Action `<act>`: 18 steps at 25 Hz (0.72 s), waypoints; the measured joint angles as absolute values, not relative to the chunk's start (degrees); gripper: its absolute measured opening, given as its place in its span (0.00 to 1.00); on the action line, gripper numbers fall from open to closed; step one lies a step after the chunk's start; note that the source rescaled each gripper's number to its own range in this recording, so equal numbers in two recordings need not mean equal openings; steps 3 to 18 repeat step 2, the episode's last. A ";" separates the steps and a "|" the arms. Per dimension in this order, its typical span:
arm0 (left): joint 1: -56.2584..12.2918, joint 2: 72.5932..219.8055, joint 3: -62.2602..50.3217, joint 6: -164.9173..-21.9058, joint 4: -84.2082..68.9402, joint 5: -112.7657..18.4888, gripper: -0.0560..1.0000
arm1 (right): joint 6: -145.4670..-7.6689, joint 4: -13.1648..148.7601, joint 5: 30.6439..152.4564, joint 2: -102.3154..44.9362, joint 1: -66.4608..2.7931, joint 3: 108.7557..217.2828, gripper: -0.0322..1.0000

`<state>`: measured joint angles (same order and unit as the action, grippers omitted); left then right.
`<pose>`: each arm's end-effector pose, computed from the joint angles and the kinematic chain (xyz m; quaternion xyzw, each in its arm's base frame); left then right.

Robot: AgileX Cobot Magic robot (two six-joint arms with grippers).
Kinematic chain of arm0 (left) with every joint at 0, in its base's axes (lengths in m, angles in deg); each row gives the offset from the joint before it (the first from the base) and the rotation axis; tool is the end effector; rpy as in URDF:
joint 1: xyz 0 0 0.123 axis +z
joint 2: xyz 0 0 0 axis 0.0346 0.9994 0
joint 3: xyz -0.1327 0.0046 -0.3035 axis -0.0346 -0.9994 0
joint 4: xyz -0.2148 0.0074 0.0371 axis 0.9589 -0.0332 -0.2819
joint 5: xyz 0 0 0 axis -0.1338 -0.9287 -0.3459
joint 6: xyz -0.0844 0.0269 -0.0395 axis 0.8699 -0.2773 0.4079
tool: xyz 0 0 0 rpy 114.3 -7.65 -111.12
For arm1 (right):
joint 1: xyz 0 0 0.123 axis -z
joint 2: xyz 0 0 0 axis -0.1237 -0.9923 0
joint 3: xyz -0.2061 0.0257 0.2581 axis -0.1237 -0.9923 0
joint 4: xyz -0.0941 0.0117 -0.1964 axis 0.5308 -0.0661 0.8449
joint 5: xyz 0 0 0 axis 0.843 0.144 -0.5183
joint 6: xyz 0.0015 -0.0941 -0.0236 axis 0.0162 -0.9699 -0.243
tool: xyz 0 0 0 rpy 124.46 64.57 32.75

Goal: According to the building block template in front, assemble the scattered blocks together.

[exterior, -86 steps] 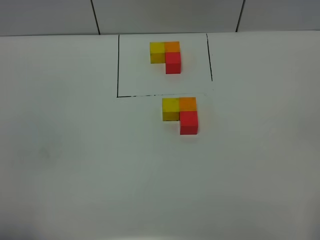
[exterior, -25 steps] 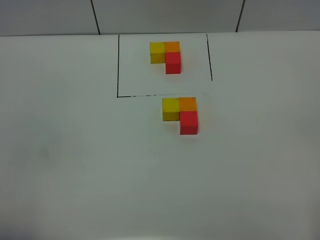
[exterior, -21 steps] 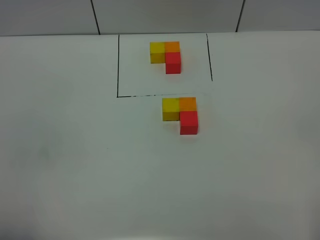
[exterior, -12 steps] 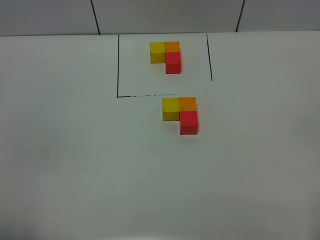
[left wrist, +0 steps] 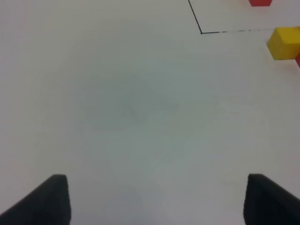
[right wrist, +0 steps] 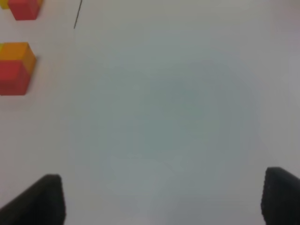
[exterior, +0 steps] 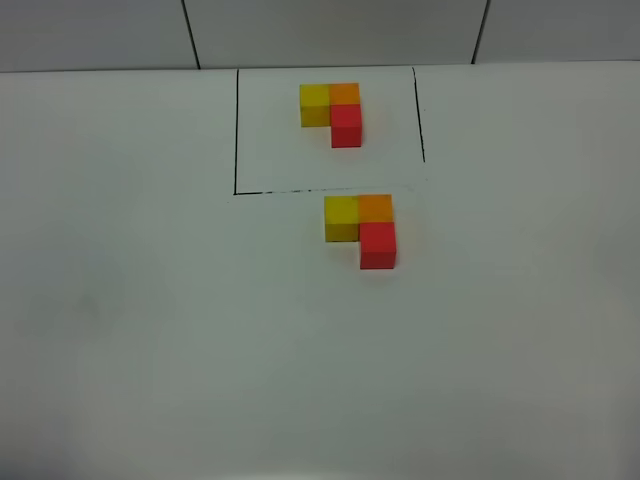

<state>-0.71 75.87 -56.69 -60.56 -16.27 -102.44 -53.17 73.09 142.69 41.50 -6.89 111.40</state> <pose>-0.0689 -0.0038 0.2654 0.0292 0.8564 -0.0490 0.5131 -0.0685 0.0040 0.2622 0.0055 0.8647 0.0241 0.5017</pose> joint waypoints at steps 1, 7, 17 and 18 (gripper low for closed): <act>-0.71 75.87 -56.69 -60.56 -16.27 -102.44 0.71 | -53.17 73.09 142.69 41.50 -6.89 111.40 0.79; -0.71 75.87 -56.69 -60.56 -16.27 -102.44 0.71 | -53.17 73.09 142.69 41.50 -6.89 111.40 0.79; -0.71 75.87 -56.69 -60.56 -16.27 -102.44 0.71 | -53.17 73.09 142.69 41.50 -6.89 111.40 0.79; -0.71 75.87 -56.69 -60.56 -16.27 -102.44 0.71 | -53.17 73.09 142.69 41.50 -6.89 111.40 0.79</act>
